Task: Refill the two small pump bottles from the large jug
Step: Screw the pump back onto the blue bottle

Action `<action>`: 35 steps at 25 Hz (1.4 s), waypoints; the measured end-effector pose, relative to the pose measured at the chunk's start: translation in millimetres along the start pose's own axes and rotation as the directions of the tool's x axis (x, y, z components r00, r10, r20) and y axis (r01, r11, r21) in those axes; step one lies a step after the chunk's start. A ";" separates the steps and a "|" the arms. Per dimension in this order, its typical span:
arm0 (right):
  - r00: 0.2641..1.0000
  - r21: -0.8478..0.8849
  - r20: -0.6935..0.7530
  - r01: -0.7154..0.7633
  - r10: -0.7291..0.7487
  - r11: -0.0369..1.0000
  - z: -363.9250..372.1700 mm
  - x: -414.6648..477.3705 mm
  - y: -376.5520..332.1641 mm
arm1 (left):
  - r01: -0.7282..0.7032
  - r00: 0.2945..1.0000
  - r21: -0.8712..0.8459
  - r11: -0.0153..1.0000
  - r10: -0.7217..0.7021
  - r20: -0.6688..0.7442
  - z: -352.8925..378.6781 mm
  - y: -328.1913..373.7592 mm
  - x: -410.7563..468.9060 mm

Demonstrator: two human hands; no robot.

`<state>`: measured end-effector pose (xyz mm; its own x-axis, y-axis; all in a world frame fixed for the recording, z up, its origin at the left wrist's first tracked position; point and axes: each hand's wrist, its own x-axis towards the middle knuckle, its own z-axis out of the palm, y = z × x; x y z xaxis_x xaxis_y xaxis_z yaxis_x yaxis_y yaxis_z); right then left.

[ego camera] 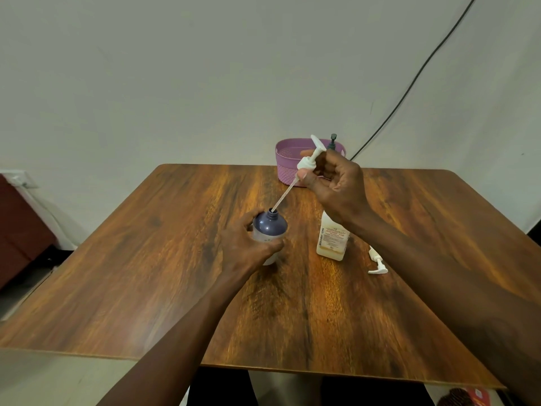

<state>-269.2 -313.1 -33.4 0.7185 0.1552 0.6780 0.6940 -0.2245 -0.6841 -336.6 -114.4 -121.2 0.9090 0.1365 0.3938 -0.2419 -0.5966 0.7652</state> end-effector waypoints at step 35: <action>0.892 0.091 0.300 -0.380 0.338 0.921 -6.4 6.8 -30.3 | -0.212 0.968 -0.066 0.975 0.200 -0.151 -2.5 76.9 23.0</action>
<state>-285.6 -311.4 -6.4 0.8892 0.3516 0.2927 0.3705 -0.1778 -0.9117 -335.1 -155.2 -52.1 0.7806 0.1320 0.6109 -0.4508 -0.5581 0.6966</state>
